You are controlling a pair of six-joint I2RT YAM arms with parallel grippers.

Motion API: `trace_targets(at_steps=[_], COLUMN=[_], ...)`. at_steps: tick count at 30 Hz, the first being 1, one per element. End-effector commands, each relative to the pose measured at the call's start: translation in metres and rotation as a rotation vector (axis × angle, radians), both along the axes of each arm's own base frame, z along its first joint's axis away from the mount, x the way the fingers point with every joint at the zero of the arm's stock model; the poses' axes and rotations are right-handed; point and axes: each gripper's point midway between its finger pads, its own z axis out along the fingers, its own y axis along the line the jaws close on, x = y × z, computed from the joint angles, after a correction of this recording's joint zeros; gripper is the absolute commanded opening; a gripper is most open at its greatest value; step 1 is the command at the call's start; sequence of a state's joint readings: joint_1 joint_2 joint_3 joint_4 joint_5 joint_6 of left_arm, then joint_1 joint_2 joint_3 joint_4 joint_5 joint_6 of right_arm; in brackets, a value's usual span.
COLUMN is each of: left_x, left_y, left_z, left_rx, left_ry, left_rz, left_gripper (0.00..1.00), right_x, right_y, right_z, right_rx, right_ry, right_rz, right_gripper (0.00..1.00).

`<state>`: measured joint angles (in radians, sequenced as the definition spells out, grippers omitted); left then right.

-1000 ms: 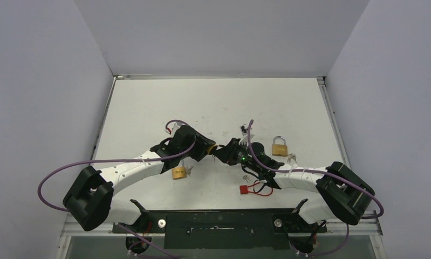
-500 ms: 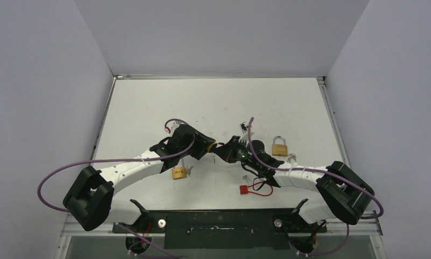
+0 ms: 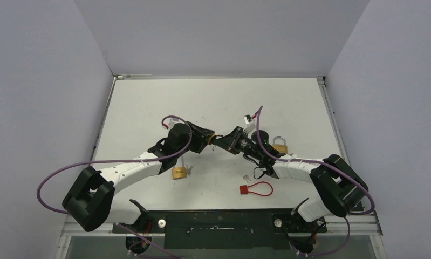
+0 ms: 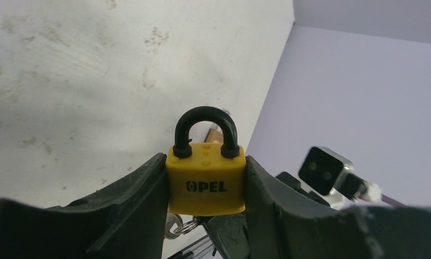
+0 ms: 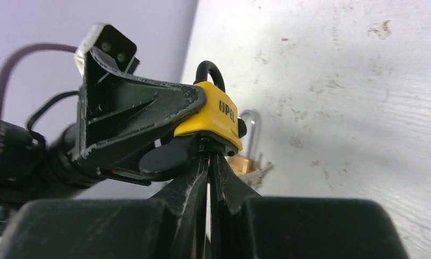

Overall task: Unlock with the key
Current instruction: Unlock the lock.

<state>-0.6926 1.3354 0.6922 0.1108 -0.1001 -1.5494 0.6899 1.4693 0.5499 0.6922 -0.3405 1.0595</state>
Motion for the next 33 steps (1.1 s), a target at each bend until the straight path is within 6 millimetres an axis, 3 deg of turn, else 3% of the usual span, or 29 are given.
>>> trace_targets(at_steps=[1, 8, 11, 14, 15, 18, 21, 25, 30, 33], left_x=[-0.027, -0.026, -0.023, -0.013, -0.008, 0.007, 0.016, 0.015, -0.010, -0.026], left_y=[-0.049, -0.049, -0.047, -0.041, -0.039, -0.028, -0.021, -0.020, -0.031, -0.031], left_z=[0.107, 0.129, 0.130, 0.126, 0.125, 0.126, 0.121, 0.119, 0.131, 0.142], left_rx=[-0.196, -0.155, -0.109, 0.021, 0.077, 0.269, 0.430, 0.563, 0.596, 0.588], left_ry=[-0.313, -0.491, -0.524, -0.568, -0.582, -0.655, -0.727, -0.849, -1.056, -1.155], left_rz=[-0.282, -0.319, -0.324, -0.315, -0.313, -0.310, -0.343, -0.434, -0.608, -0.663], left_gripper=[0.00, 0.00, 0.00, 0.00, 0.00, 0.00, 0.00, 0.00, 0.00, 0.00], right_x=[0.000, -0.017, -0.017, -0.017, -0.016, -0.021, -0.033, -0.041, -0.029, -0.013], right_y=[-0.003, -0.023, -0.023, -0.029, -0.034, -0.049, -0.062, -0.081, -0.097, -0.096], right_z=[0.094, 0.126, 0.129, 0.114, 0.099, 0.076, 0.064, 0.090, 0.145, 0.149], right_rx=[0.429, 0.656, 0.575, 0.401, 0.312, 0.092, -0.066, -0.134, -0.177, -0.282], right_ry=[0.044, 0.154, 0.079, -0.041, -0.059, -0.173, -0.261, -0.366, -0.416, -0.343], right_rz=[0.016, 0.023, 0.021, -0.013, -0.033, -0.043, 0.005, -0.028, -0.128, -0.146], right_gripper=[0.00, 0.00, 0.00, 0.36, 0.49, 0.64, 0.68, 0.72, 0.74, 0.75])
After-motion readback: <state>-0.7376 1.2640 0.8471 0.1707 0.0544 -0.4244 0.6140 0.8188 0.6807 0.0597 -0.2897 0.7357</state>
